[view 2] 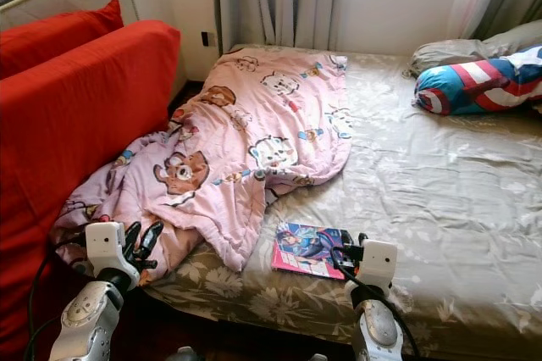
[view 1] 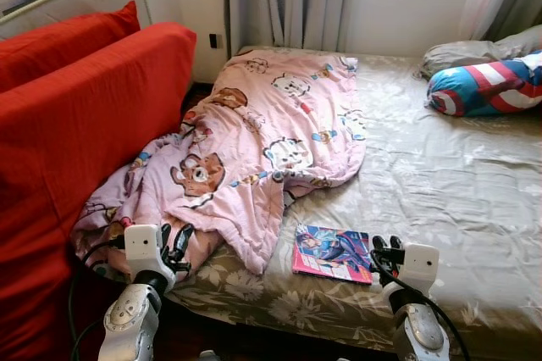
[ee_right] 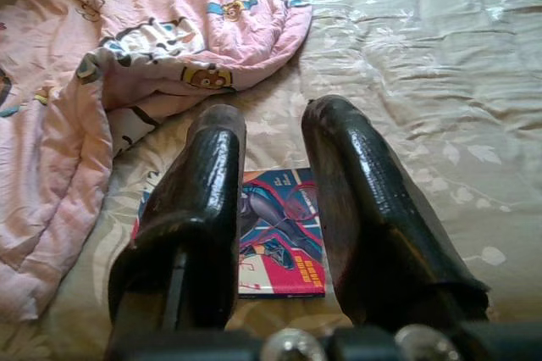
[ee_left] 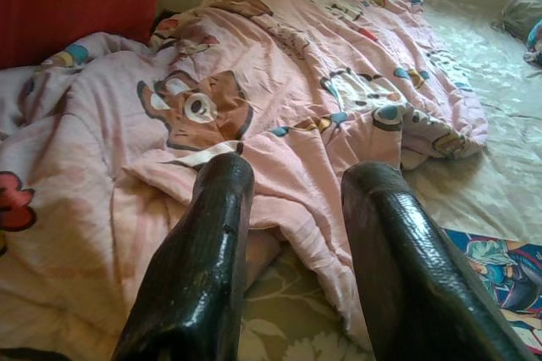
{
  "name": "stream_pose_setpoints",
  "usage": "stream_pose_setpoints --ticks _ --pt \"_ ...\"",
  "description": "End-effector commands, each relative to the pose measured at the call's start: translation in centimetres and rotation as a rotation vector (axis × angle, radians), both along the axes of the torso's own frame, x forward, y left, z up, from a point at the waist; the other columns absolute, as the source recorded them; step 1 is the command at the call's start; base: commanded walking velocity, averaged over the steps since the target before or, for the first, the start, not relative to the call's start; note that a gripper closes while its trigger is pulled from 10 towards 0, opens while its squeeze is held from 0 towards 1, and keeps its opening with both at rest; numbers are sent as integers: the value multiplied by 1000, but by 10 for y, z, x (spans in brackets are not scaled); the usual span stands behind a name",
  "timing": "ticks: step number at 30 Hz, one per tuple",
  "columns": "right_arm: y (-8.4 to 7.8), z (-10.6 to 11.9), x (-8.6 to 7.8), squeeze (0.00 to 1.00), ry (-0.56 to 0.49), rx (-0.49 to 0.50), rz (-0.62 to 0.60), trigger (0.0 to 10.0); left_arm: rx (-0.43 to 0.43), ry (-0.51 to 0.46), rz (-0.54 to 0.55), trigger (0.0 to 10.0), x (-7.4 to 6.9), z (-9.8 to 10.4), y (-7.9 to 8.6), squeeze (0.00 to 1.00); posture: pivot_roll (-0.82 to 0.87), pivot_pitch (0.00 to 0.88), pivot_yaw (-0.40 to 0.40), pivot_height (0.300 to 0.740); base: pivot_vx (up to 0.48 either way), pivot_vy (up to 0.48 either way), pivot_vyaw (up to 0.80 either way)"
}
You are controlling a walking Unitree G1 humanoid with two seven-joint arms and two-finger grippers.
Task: Clean up the room
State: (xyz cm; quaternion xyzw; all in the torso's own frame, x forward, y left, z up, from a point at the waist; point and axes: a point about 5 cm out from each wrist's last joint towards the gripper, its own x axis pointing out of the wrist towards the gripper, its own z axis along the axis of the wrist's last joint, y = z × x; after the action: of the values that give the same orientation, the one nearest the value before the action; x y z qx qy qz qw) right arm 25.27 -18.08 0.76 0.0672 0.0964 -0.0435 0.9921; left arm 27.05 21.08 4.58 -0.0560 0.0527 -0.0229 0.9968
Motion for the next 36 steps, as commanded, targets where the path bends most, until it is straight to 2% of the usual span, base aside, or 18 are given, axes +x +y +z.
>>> stream_pose_setpoints --ticks 1,18,21,22,36 --pt "-2 1 0 0 1 -10 -3 10000 0 -12 -8 10000 0 3 -1 0 -27 21 -6 671 0 0 0" --pt "-2 -3 0 0 38 -18 1 10000 -4 -14 -8 10000 1 4 -1 0 -29 26 -6 666 0 0 0" --pt "-1 -2 0 0 30 -15 2 10000 -5 -13 -8 10000 1 4 -2 0 -29 27 -6 652 0 0 0" --pt "-1 0 0 0 5 0 2 10000 -4 -13 -8 10000 1 4 -2 0 -29 27 -6 652 0 0 0" --pt "-1 0 0 0 9 -14 -1 10000 -2 -11 -8 10000 1 4 -1 0 -27 27 -5 652 0 0 0"
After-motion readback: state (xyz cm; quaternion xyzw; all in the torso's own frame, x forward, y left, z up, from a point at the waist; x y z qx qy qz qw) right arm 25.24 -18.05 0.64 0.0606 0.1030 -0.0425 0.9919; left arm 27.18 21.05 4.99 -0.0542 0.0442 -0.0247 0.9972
